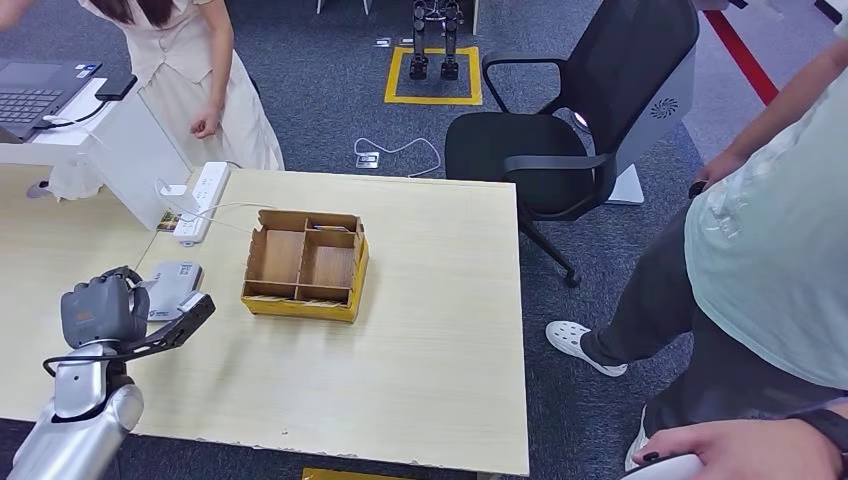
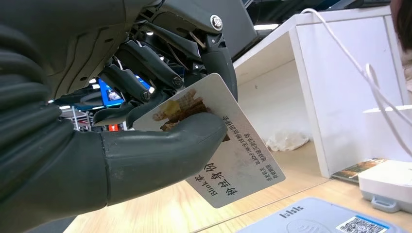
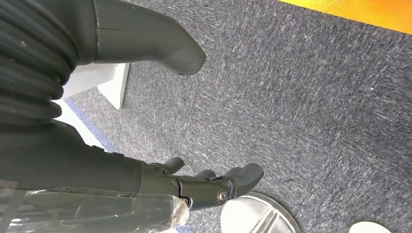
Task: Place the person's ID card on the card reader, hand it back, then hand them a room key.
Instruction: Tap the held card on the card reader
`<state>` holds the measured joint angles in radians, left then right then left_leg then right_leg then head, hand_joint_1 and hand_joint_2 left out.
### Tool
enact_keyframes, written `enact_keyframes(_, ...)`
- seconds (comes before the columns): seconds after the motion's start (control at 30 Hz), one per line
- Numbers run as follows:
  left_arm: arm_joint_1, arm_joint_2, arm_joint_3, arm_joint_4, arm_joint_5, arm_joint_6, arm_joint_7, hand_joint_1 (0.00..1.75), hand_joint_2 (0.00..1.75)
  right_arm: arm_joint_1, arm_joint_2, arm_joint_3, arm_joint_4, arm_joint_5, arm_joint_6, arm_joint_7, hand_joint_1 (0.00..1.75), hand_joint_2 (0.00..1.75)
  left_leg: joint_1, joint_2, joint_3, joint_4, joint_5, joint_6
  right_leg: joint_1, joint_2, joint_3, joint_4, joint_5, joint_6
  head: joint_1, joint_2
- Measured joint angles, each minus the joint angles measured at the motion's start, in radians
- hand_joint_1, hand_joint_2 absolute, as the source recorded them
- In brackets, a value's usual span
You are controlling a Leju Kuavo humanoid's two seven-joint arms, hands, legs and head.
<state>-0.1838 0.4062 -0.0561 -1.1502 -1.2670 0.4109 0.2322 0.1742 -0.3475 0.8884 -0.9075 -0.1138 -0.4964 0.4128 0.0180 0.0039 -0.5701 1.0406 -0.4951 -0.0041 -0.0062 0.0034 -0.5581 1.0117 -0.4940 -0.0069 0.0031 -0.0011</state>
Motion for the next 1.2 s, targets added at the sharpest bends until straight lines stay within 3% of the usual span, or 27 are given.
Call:
enact_keyframes(0.43, -0.032, -0.033, 0.0, 0.092, -0.041, 0.05, 0.041, 1.75, 1.75, 0.002, 0.0, 0.004, 0.0, 0.0, -0.007, 0.004, 0.0, 1.75, 0.0, 0.0, 0.0, 0.0, 0.0, 0.0, 0.0, 0.0, 0.0, 0.0, 0.0, 0.0, 0.0, 0.0)
enact_keyframes(1.2, -0.013, -0.087, 0.0, 0.149, -0.083, 0.13, 0.069, 1.75, 1.75, 0.002, 0.0, 0.029, -0.002, -0.027, -0.031, -0.007, 0.0, 1.75, 0.0, 0.0, 0.0, 0.0, 0.0, 0.0, 0.0, 0.0, 0.0, 0.0, 0.0, 0.0, 0.0, 0.0)
